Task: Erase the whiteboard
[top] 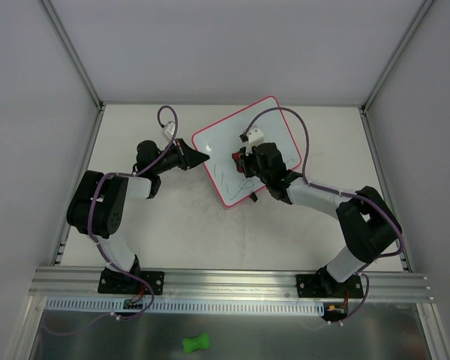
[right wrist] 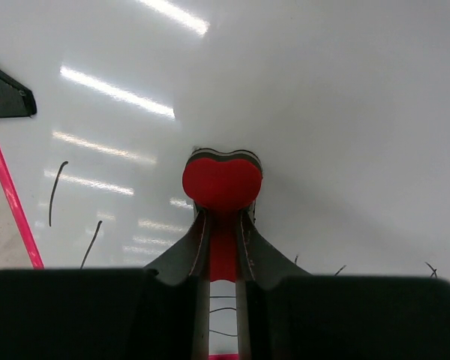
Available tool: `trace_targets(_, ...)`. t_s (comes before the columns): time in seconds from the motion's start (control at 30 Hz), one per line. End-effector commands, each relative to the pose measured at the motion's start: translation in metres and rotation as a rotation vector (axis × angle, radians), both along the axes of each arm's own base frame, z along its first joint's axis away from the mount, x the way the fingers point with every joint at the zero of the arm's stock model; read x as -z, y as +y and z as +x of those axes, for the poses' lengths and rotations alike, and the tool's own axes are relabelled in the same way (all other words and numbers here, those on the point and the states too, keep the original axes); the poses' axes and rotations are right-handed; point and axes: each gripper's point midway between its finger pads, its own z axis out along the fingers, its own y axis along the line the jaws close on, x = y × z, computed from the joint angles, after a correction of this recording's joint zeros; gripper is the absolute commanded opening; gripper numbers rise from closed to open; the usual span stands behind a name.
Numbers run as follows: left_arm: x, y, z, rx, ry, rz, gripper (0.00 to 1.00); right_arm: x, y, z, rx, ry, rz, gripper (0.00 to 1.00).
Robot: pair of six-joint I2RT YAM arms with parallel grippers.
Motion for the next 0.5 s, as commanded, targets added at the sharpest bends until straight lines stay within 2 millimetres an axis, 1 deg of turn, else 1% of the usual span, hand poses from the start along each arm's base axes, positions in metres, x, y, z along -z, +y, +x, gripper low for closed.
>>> trace_targets(0.0,-0.017,-0.006,-0.006,0.056,-0.155,0.041,0.00,0.023,0.007,-0.002,-0.022,0.076,-0.006,0.00)
trace_targets(0.03,-0.017,-0.006,-0.006,0.056,-0.155,0.041,0.00,0.022,-0.001,0.005,0.020,0.100,0.025,0.00)
trace_targets(0.07,-0.017,-0.005,-0.005,0.054,-0.155,0.041,0.00,0.018,-0.002,0.011,0.035,0.113,0.049,0.00)
trace_targets(0.1,-0.017,-0.005,-0.006,0.054,-0.155,0.042,0.00,0.020,-0.005,0.015,0.047,0.135,0.065,0.00)
trace_targets(0.13,-0.017,-0.006,-0.006,0.056,-0.156,0.041,0.00,0.019,-0.015,0.024,0.099,0.161,0.097,0.00)
trace_targets(0.17,-0.017,-0.006,-0.007,0.056,-0.155,0.042,0.00,0.016,-0.020,0.032,0.129,0.176,0.110,0.00)
trace_targets(0.2,-0.018,-0.006,-0.007,0.057,-0.158,0.041,0.00,0.021,-0.022,0.033,0.125,0.208,0.126,0.00)
trace_targets(0.23,-0.019,-0.005,-0.006,0.054,-0.162,0.043,0.00,0.023,-0.038,0.043,0.178,0.222,0.137,0.00)
trace_targets(0.3,-0.018,-0.005,-0.006,0.053,-0.158,0.047,0.00,0.030,-0.054,0.047,0.255,0.284,0.199,0.00)
trace_targets(0.33,-0.019,-0.005,-0.007,0.054,-0.160,0.046,0.00,0.032,-0.071,0.055,0.303,0.296,0.222,0.00)
trace_targets(0.37,-0.020,-0.005,-0.006,0.053,-0.163,0.047,0.00,0.035,-0.079,0.056,0.331,0.313,0.239,0.00)
trace_targets(0.4,-0.020,-0.005,-0.007,0.053,-0.162,0.048,0.00,0.042,-0.088,0.054,0.368,0.337,0.254,0.00)
trace_targets(0.43,-0.020,-0.004,-0.006,0.051,-0.164,0.048,0.00,0.044,-0.101,0.055,0.406,0.342,0.262,0.00)
trace_targets(0.47,-0.020,-0.004,-0.006,0.052,-0.162,0.048,0.00,0.048,-0.109,0.055,0.442,0.345,0.259,0.00)
